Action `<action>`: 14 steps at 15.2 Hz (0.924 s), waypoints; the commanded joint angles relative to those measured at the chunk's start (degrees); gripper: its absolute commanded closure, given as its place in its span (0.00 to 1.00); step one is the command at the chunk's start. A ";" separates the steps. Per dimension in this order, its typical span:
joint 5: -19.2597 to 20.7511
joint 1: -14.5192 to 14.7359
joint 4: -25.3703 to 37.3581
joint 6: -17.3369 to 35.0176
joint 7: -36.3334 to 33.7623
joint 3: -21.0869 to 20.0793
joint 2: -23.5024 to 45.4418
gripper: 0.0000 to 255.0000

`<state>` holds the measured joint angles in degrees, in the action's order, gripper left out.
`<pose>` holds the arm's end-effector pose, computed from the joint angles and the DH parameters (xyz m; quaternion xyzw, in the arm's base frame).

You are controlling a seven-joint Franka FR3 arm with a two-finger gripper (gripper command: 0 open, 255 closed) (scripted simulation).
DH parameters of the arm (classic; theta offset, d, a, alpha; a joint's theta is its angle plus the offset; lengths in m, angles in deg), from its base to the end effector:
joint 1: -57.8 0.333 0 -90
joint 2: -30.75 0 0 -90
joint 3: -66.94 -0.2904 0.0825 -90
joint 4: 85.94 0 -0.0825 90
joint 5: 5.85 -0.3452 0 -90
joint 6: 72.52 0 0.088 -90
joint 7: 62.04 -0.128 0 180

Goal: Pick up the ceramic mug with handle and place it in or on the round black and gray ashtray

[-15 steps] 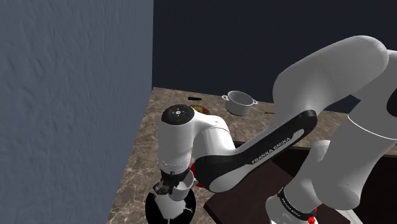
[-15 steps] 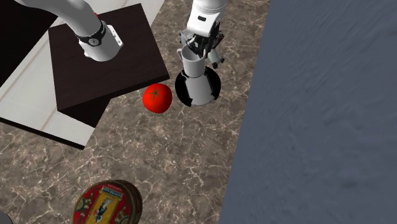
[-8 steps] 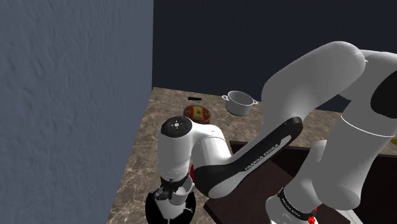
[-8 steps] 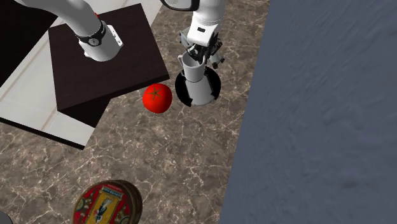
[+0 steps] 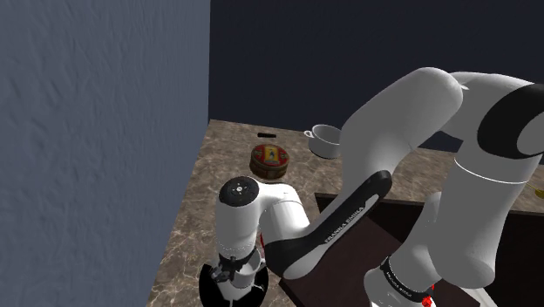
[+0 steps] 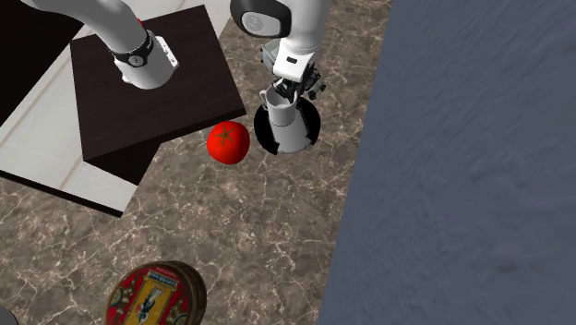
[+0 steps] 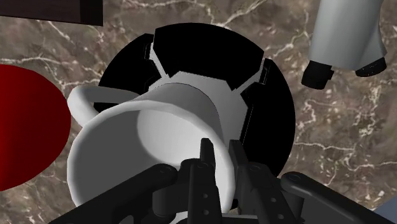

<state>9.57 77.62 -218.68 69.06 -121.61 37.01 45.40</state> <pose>0.3122 0.3745 0.2272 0.9993 0.0173 -0.0020 0.0319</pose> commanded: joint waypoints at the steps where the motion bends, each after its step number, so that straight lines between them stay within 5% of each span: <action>1: 0.31 0.07 -0.15 0.40 -0.20 0.14 0.24 1.00; 7: 0.31 0.07 -0.15 0.40 -0.20 0.15 0.24 1.00; 8: 0.31 0.07 -0.15 0.40 -0.20 0.15 0.24 0.00; 14: -1.36 -0.43 0.05 -1.22 0.95 -0.66 -1.47 0.00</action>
<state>9.20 77.58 -218.82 68.81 -121.50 36.75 44.89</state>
